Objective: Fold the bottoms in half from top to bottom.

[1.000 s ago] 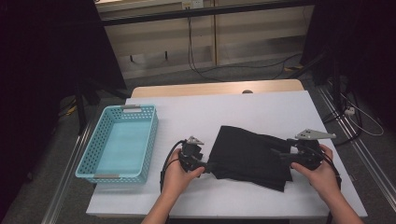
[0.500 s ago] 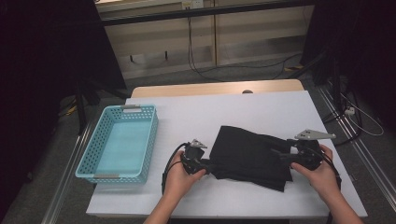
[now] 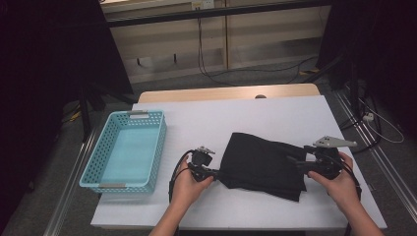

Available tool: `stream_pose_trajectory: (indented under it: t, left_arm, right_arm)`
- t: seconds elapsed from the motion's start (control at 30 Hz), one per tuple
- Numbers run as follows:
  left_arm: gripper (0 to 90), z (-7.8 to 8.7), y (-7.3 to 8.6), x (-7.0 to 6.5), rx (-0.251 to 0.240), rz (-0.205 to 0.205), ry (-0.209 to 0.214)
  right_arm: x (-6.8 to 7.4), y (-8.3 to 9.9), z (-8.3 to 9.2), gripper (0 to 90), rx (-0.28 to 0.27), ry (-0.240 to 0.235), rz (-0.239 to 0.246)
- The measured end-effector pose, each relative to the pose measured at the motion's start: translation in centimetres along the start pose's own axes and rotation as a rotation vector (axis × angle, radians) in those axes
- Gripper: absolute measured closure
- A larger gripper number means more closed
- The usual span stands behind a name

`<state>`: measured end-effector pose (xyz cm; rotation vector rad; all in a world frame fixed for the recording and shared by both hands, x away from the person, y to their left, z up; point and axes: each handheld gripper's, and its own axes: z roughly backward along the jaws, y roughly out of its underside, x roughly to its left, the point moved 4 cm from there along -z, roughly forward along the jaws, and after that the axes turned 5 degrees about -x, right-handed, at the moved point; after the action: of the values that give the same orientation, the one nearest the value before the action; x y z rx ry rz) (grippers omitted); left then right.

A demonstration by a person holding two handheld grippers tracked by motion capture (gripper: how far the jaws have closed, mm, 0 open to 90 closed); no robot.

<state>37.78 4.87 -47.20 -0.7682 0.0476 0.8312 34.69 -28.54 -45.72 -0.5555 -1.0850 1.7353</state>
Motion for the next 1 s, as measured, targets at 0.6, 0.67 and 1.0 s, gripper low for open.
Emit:
stream_pose_trajectory:
  t: [0.6,0.67,1.0]
  left_arm:
    - [82.7,1.3,-1.8,3.5,0.018,0.027,-0.031]
    - [82.7,1.4,-2.2,3.8,0.019,0.024,-0.047]
    - [82.6,2.3,-4.7,5.8,0.055,0.007,-0.128]
  right_arm:
    - [-0.4,0.4,1.9,20.3,-0.017,0.017,0.009]
    - [-0.3,0.4,2.0,20.3,-0.024,0.017,0.009]
    - [-0.1,0.3,1.9,20.1,-0.022,0.004,0.014]
